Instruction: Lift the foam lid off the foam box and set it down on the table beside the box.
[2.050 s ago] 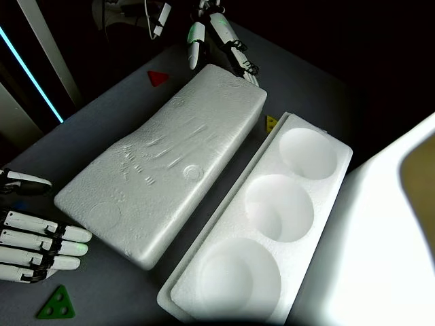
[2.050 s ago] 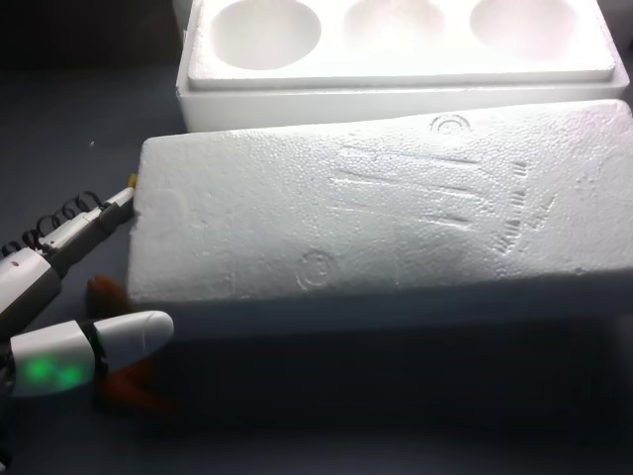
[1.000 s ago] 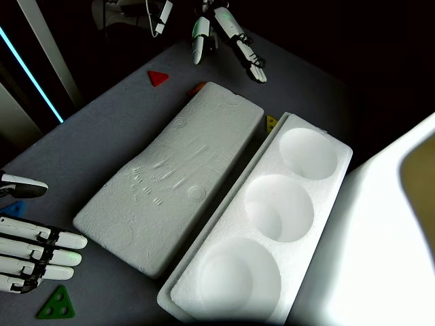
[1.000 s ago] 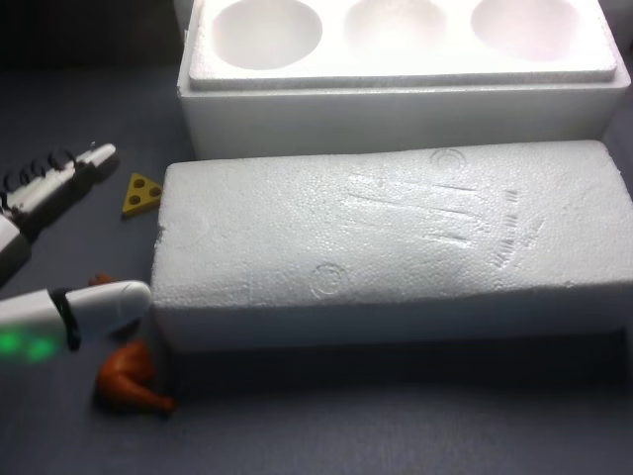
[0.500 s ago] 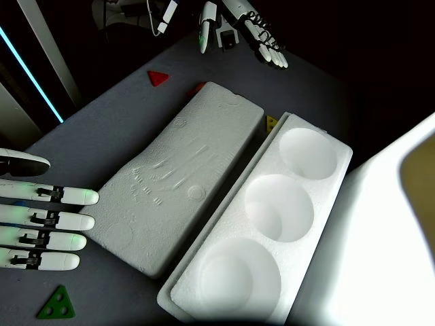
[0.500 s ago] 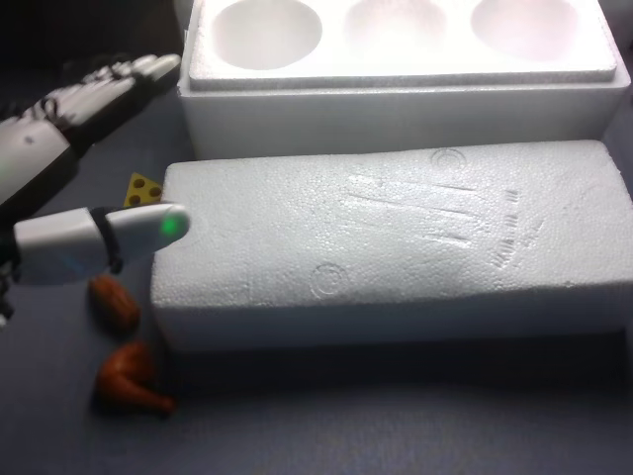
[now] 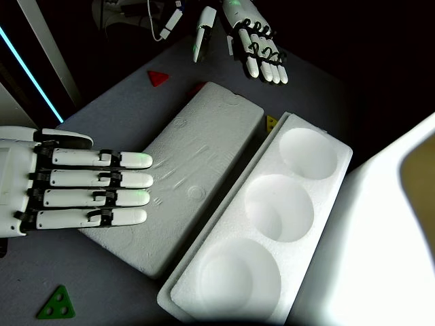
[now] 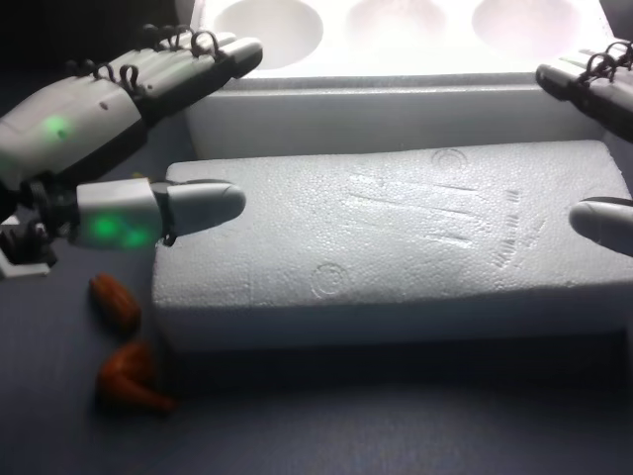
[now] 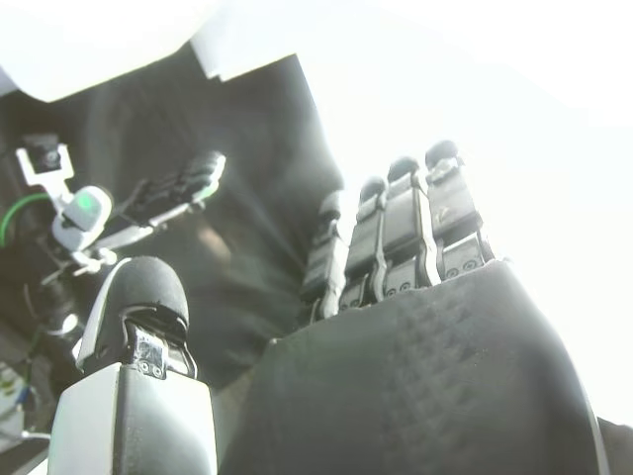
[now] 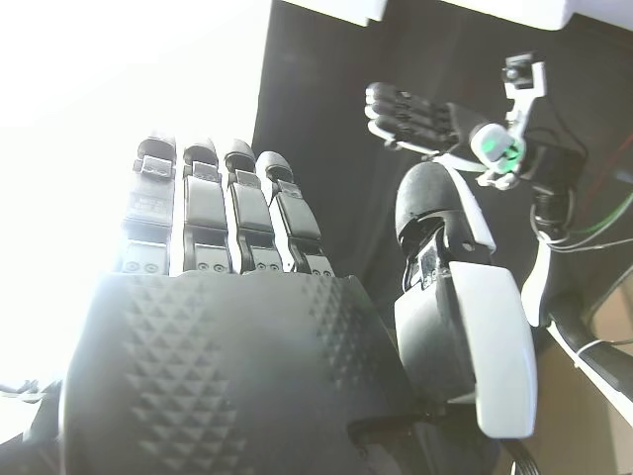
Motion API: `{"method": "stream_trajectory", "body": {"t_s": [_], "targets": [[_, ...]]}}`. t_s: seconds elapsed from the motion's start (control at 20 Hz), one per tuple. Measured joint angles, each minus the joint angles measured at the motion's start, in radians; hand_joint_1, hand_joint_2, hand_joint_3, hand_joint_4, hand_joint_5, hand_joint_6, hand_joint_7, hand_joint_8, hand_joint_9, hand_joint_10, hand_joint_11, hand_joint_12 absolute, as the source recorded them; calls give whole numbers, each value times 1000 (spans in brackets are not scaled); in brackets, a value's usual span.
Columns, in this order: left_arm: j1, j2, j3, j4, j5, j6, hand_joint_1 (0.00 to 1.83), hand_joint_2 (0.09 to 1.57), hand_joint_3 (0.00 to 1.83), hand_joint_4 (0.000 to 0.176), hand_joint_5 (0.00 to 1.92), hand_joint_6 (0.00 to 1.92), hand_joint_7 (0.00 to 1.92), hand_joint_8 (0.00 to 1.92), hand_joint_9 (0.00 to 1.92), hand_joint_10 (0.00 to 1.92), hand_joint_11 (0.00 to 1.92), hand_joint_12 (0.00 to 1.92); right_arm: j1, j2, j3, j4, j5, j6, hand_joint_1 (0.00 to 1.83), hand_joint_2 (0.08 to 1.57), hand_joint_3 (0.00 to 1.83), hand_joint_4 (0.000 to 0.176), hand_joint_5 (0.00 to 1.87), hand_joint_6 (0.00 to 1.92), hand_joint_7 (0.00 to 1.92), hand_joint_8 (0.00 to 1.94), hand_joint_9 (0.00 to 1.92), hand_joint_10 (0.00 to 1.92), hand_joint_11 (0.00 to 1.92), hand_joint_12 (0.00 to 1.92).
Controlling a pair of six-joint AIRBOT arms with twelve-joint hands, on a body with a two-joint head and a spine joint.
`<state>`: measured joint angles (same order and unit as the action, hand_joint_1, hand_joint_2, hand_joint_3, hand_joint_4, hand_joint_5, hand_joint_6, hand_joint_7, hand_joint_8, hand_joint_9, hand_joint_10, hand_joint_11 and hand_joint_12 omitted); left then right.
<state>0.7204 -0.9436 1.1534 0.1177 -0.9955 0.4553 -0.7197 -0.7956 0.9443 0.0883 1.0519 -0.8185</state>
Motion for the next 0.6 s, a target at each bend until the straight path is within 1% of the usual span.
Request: {"method": "stream_trajectory", "body": {"t_s": [0.05, 0.1, 0.15, 0.2, 0.25, 0.3, 0.35, 0.4, 0.45, 0.5, 0.55, 0.6], "targets": [[-10, -5, 5, 2, 5, -2, 270, 1187, 1, 35, 0, 0, 0, 0, 0, 0, 0, 0, 4, -3, 6, -3, -11, -7, 232, 1327, 6, 0, 0, 0, 0, 0, 0, 0, 0, 1608], [-14, -7, 6, 5, 13, -4, 267, 1180, 0, 37, 0, 0, 0, 0, 0, 0, 0, 0, 11, -11, 11, 5, -22, -10, 208, 1335, 6, 0, 0, 0, 0, 0, 0, 0, 0, 1828], [-19, -8, 6, 13, 18, -5, 261, 1177, 0, 31, 0, 0, 0, 0, 0, 0, 0, 0, 14, -13, 12, 3, -27, -10, 227, 1335, 4, 0, 0, 0, 0, 0, 0, 0, 0, 1902], [-21, -8, 6, 22, 19, -6, 261, 1177, 0, 31, 0, 0, 0, 0, 0, 0, 0, 0, 15, -13, 12, 1, -28, -10, 227, 1335, 4, 0, 0, 0, 0, 0, 0, 0, 0, 1902], [-26, -8, 7, 29, 18, -8, 281, 1182, 0, 31, 0, 0, 0, 0, 0, 0, 0, 0, 15, -13, 12, -1, -26, -10, 240, 1348, 4, 0, 0, 0, 0, 0, 0, 0, 0, 1834], [-31, -8, 7, 29, 21, -8, 285, 1180, 0, 40, 0, 0, 0, 0, 0, 0, 0, 0, 15, -13, 12, -3, -26, -10, 218, 1356, 6, 0, 0, 0, 0, 0, 0, 0, 0, 1812], [-31, -8, 10, 28, 15, -8, 264, 1180, 0, 42, 0, 0, 0, 0, 0, 0, 0, 0, 15, -18, 13, -2, -25, -10, 220, 1353, 0, 0, 0, 0, 0, 0, 0, 0, 0, 1716], [-31, -8, 10, 29, 16, -8, 264, 1180, 0, 42, 0, 0, 0, 0, 0, 0, 0, 0, 15, -19, 13, 0, -25, -10, 220, 1353, 0, 0, 0, 0, 0, 0, 0, 0, 0, 1716], [-32, -8, 10, 31, 17, -8, 264, 1182, 0, 46, 0, 0, 0, 0, 0, 0, 0, 0, 15, -19, 13, -3, -29, -10, 234, 1367, 5, 0, 0, 0, 0, 0, 0, 0, 0, 1715], [-39, -8, 11, 40, 22, -9, 284, 1180, 0, 40, 0, 0, 0, 0, 0, 0, 0, 0, 15, -19, 13, -3, -29, -10, 260, 1361, 1, 0, 0, 0, 0, 0, 0, 0, 0, 1707], [-45, -8, 13, 47, 21, -12, 284, 1180, 0, 40, 0, 0, 0, 0, 0, 0, 0, 0, 15, -19, 13, -4, -28, -10, 260, 1361, 1, 0, 0, 0, 0, 0, 0, 0, 0, 1707], [-47, -10, 20, 52, 16, -16, 291, 1175, 0, 33, 0, 0, 0, 0, 0, 0, 0, 0, 15, -19, 13, -6, -27, -10, 238, 1345, 0, 8, 0, 0, 0, 0, 0, 0, 0, 1608]]}}
